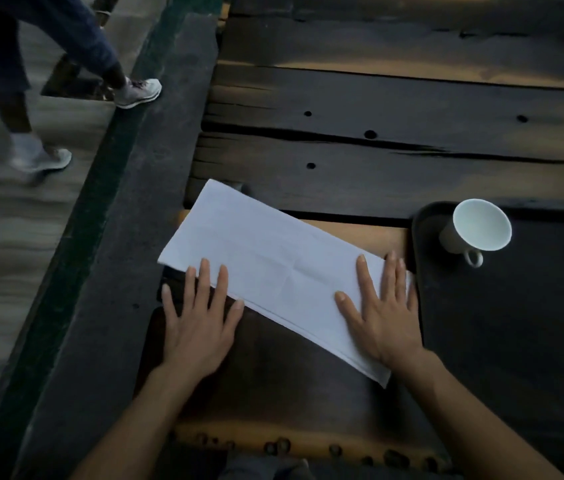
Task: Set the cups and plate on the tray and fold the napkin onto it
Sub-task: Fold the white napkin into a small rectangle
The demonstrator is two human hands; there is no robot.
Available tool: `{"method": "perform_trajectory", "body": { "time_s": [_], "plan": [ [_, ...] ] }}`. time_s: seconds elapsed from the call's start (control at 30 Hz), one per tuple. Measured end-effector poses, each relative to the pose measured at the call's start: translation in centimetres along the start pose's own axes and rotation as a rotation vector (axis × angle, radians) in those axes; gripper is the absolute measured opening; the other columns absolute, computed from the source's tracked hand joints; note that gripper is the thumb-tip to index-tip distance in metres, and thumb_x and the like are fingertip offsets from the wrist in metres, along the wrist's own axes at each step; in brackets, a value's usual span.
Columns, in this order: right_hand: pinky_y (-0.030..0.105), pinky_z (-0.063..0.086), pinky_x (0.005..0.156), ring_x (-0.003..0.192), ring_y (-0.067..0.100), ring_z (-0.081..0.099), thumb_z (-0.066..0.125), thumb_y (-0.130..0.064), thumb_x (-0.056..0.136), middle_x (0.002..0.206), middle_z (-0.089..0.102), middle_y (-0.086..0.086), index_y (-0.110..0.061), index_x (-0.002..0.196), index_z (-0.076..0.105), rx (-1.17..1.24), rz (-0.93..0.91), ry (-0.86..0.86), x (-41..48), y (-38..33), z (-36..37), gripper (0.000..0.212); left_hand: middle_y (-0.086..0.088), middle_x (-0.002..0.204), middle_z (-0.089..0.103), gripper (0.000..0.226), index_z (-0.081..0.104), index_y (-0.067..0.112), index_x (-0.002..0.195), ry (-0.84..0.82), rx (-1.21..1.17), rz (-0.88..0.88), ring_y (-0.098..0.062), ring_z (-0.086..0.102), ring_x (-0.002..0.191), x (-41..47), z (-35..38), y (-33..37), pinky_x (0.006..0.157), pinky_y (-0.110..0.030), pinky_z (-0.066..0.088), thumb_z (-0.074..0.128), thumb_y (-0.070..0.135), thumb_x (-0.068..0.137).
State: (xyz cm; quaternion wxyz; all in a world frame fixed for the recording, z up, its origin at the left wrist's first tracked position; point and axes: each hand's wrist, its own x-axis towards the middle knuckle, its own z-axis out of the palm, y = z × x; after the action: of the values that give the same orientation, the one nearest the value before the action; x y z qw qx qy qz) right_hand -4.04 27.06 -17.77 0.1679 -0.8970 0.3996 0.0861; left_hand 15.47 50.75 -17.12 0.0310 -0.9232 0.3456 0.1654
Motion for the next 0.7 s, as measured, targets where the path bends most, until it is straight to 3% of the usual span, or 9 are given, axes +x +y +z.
{"method": "perform_trajectory", "body": {
  "time_s": [0.13,0.33,0.4,0.5,0.63,0.7],
  "plan": [
    [0.046,-0.008,0.120,0.144,0.023,-0.036,0.002,-0.082,0.087,0.155,-0.044,0.002,-0.044,0.153,-0.022,0.020,0.055,0.003,-3.5,-0.5,0.3,0.080,0.001,0.166,-0.024,0.071,-0.019,0.034,0.155,0.000,0.031,0.089,-0.021,-0.023,0.152,4.2,-1.8,0.0,0.117,-0.058,-0.016,-0.008,0.066,0.092],
    [0.056,-0.006,0.122,0.150,0.036,-0.026,0.004,-0.076,0.089,0.162,-0.027,0.021,-0.037,0.156,-0.019,-0.045,0.112,-0.065,-8.3,-2.7,1.2,0.081,0.004,0.166,-0.024,0.065,-0.015,0.039,0.156,0.007,0.105,0.176,-0.023,-0.023,0.152,9.4,-3.7,1.2,0.116,-0.060,-0.016,0.003,0.062,0.098],
    [0.059,-0.001,0.121,0.152,0.043,-0.011,0.014,-0.073,0.091,0.163,-0.014,0.028,-0.033,0.159,-0.006,-0.067,0.108,-0.106,-9.8,-4.1,1.3,0.082,0.004,0.166,-0.023,0.064,-0.012,0.039,0.157,0.007,0.127,0.187,-0.023,-0.024,0.152,10.8,-4.3,1.9,0.116,-0.061,-0.016,0.005,0.060,0.099],
    [0.061,0.020,0.113,0.145,0.051,0.028,0.036,-0.067,0.089,0.157,0.023,0.035,-0.022,0.154,0.037,-0.036,0.087,-0.052,-11.8,-6.2,1.9,0.079,0.004,0.167,-0.021,0.066,-0.007,0.036,0.157,-0.003,0.170,0.183,-0.024,-0.023,0.152,12.2,-5.2,3.0,0.115,-0.062,-0.016,0.005,0.062,0.098],
    [0.062,0.025,0.109,0.138,0.052,0.038,0.025,-0.067,0.094,0.153,0.031,0.036,-0.021,0.148,0.048,-0.044,0.074,-0.034,-13.8,-8.9,3.1,0.075,0.003,0.168,-0.017,0.071,-0.007,0.033,0.158,-0.019,0.200,0.181,-0.026,-0.017,0.153,13.0,-5.8,4.2,0.116,-0.064,-0.013,0.004,0.066,0.096],
    [0.061,0.025,0.108,0.135,0.054,0.043,0.037,-0.069,0.086,0.150,0.036,0.037,-0.021,0.145,0.052,-0.047,0.066,-0.067,-14.6,-10.0,3.6,0.077,0.004,0.167,-0.019,0.071,-0.010,0.034,0.158,-0.031,0.193,0.178,-0.026,-0.017,0.154,13.2,-5.8,4.6,0.117,-0.064,-0.012,0.004,0.067,0.096]
  ]
}}
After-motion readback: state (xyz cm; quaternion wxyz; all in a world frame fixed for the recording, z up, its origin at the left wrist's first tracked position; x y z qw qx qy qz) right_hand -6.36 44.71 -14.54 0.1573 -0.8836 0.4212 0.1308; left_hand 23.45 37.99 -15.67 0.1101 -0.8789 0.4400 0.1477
